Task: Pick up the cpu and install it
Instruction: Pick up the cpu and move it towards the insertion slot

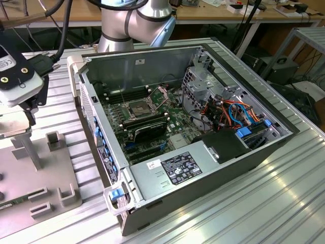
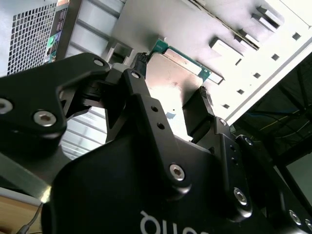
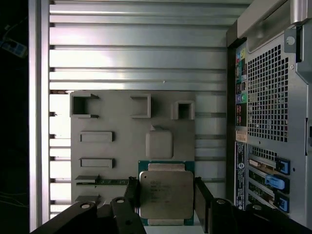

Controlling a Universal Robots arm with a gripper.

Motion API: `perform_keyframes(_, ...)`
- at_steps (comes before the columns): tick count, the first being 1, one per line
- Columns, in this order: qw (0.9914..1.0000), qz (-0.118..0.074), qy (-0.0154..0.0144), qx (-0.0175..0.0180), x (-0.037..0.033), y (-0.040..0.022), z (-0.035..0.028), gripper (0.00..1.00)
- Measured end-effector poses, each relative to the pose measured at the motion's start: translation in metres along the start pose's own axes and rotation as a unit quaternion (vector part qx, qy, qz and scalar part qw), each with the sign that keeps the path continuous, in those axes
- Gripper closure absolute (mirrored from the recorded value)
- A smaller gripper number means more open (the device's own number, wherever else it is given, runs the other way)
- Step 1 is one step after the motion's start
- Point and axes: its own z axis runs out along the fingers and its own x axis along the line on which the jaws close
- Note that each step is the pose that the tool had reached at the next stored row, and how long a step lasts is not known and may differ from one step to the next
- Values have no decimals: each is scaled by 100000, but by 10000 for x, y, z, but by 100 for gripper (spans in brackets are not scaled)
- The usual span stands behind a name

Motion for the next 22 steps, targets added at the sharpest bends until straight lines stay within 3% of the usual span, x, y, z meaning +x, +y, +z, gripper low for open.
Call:
perform_keyframes(12,100000,-1,7,8,-299,-2,3,45)
perform_keyframes(22,100000,-7,5,5,-474,-3,6,45)
